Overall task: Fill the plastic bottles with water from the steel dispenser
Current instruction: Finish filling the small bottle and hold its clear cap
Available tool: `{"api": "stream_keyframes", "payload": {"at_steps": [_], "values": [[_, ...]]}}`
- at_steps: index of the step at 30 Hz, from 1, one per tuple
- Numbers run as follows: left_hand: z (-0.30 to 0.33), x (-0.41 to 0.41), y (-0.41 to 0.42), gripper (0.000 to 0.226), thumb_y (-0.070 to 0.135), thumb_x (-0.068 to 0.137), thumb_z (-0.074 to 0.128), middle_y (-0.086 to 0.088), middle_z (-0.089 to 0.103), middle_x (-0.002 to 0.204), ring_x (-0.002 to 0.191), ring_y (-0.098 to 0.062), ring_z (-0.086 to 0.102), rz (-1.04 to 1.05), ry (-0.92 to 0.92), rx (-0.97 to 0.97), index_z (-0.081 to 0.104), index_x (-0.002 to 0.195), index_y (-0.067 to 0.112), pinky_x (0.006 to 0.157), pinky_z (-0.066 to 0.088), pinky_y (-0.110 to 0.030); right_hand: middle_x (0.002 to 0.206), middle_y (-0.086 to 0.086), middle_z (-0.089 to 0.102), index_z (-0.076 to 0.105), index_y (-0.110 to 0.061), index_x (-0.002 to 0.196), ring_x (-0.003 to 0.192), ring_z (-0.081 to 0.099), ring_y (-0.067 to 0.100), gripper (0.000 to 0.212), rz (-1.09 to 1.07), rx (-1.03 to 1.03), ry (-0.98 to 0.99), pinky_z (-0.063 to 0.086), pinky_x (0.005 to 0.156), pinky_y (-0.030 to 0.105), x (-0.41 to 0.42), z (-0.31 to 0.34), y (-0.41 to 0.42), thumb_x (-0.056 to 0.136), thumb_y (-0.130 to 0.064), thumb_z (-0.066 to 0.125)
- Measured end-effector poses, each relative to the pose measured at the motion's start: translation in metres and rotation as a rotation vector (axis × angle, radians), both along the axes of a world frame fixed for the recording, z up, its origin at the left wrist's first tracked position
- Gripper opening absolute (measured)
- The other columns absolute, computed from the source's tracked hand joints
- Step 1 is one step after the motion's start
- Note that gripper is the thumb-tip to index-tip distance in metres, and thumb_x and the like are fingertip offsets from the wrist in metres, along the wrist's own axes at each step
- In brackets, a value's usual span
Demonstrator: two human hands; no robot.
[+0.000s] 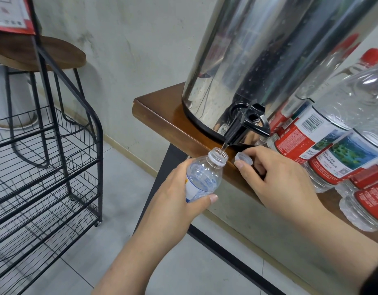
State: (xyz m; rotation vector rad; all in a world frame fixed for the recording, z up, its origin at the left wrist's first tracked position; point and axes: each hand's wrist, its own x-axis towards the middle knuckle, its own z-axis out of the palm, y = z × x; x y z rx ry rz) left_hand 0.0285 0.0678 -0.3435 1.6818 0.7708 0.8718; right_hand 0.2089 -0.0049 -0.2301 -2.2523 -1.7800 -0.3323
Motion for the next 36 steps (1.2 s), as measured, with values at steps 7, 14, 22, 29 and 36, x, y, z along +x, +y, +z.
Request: {"api": "stream_keyframes", "payload": {"at_steps": [7,14,22,29,36], "values": [[-0.0004,-0.0005,0.0004,0.063,0.046,0.085,0.078,0.033,0.055,0.121,0.115,0.008,0.054,0.001,-0.005,-0.003,0.039,0.134,0.057,0.081,0.046,-0.005,0.076,-0.029,0.046,0.063,-0.039,0.116,0.075,0.050,-0.007,0.038,0.001,-0.002,-0.005,0.030,0.058,0.017,0.0013,-0.0007,0.0004,0.095,-0.062,0.041],[0.0000,-0.0004,0.0001,0.061,0.046,0.086,0.078,0.034,0.056,0.120,0.114,0.009,0.054,0.002,-0.009,0.005,0.040,0.131,0.060,0.080,0.044,-0.004,0.074,-0.026,0.046,0.062,-0.040,0.115,0.074,0.051,-0.004,0.038,-0.006,0.003,0.011,0.032,0.058,0.023,0.0018,-0.0012,-0.0002,0.094,-0.063,0.041],[-0.0013,-0.0003,0.0011,0.062,0.043,0.086,0.079,0.031,0.057,0.122,0.116,0.008,0.054,-0.003,-0.015,0.008,0.042,0.134,0.054,0.082,0.042,0.000,0.071,-0.025,0.044,0.062,-0.040,0.114,0.071,0.049,-0.005,0.038,-0.002,0.010,0.015,0.030,0.058,0.021,0.0018,-0.0017,0.0002,0.094,-0.064,0.041],[-0.0011,0.0004,0.0011,0.064,0.043,0.086,0.079,0.030,0.056,0.124,0.117,0.007,0.054,-0.006,-0.011,-0.001,0.042,0.137,0.052,0.083,0.042,0.001,0.073,-0.026,0.045,0.062,-0.040,0.115,0.072,0.050,-0.005,0.038,-0.006,0.004,0.012,0.031,0.058,0.021,0.0016,-0.0016,0.0002,0.094,-0.064,0.041],[-0.0008,0.0007,0.0005,0.065,0.044,0.086,0.079,0.030,0.056,0.124,0.116,0.007,0.053,-0.004,-0.007,0.000,0.041,0.138,0.052,0.083,0.041,0.001,0.074,-0.026,0.046,0.061,-0.040,0.114,0.073,0.051,-0.003,0.037,-0.001,0.002,0.015,0.032,0.058,0.023,0.0021,-0.0017,-0.0001,0.095,-0.064,0.041]]}}
